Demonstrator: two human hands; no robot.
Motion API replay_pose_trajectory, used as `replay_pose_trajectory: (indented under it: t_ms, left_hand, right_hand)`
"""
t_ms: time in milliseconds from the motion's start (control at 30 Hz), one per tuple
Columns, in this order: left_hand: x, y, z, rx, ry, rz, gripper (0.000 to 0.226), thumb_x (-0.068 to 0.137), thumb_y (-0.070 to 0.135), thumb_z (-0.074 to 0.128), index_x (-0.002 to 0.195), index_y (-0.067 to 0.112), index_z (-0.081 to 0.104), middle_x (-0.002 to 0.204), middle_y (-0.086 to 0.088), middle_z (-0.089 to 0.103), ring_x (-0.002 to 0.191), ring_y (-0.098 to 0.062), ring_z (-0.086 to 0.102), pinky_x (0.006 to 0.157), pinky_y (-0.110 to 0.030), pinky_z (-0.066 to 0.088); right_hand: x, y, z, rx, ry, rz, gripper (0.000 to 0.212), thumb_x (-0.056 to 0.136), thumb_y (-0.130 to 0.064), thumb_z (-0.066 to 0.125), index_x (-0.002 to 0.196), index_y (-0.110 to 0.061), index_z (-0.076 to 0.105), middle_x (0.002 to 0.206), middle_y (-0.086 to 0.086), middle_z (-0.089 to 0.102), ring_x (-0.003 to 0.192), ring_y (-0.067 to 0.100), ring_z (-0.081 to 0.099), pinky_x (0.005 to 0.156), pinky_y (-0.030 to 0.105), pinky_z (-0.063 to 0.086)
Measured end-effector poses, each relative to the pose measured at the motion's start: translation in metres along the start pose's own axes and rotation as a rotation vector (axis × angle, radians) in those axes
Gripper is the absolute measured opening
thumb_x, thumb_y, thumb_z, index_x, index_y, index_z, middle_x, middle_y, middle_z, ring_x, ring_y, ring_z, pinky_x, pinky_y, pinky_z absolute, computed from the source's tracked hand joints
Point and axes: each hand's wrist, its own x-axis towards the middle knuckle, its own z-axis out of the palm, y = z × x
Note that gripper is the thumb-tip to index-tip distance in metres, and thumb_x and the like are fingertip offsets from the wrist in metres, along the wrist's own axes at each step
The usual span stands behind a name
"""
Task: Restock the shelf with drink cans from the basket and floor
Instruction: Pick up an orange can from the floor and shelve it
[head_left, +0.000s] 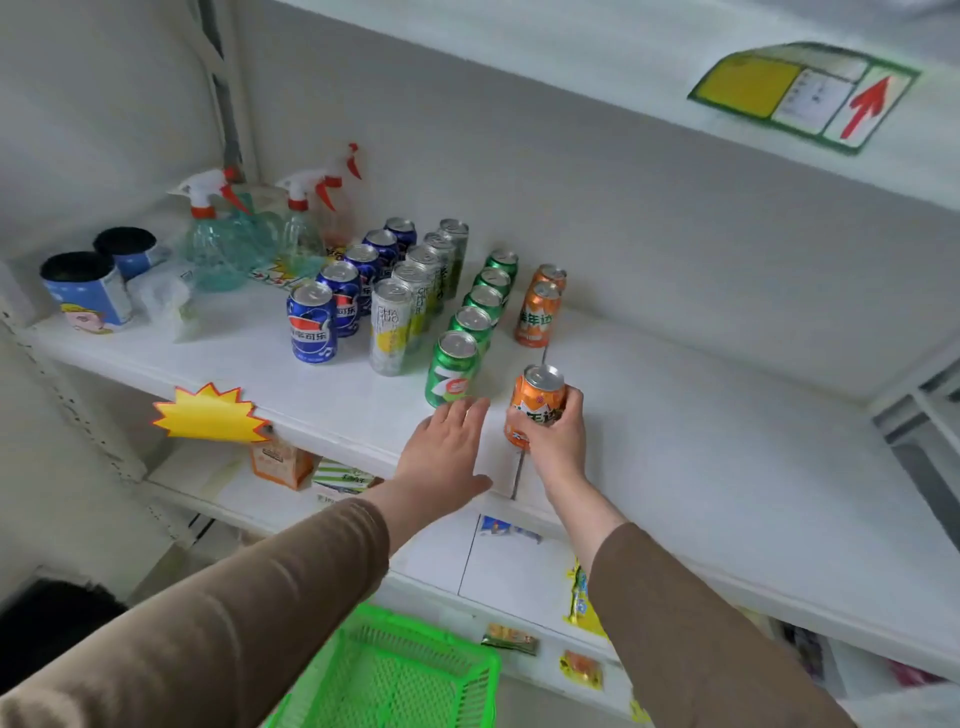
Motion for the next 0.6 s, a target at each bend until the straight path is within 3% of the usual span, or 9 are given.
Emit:
replay_pose_trajectory:
  t_ms: [333, 600]
  left_hand:
    - [0.051, 0.024, 0.025, -0.011, 0.009, -0.07, 0.1, 0.078, 0.048, 0.072, 0.152, 0.016, 0.014, 0.147, -0.003, 0.031, 0.135, -0.024, 0.032, 0.107, -0.035, 0.036]
    - [0.077, 0.028, 0.04, -0.008, -0.009, -0.136, 0.1, 0.083, 0.045, 0.069, 0.154, 0.013, 0.008, 0.153, -0.007, 0.026, 0.139, -0.027, 0.029, 0.113, -0.037, 0.031]
  right_hand:
    - [0.075, -0.002, 0.02, -0.085, -0.034, -0.064, 0.068, 0.065, -0.049, 0.082, 0.117, -0.039, 0.039, 0.116, -0.007, 0.066, 0.104, 0.023, 0.065, 0.087, 0.044, 0.055]
    - [0.122, -0.007, 0.039, -0.137, -0.011, -0.1, 0.075, 0.069, -0.046, 0.085, 0.125, -0.028, 0.038, 0.123, -0.001, 0.065, 0.107, 0.026, 0.064, 0.085, 0.039, 0.054]
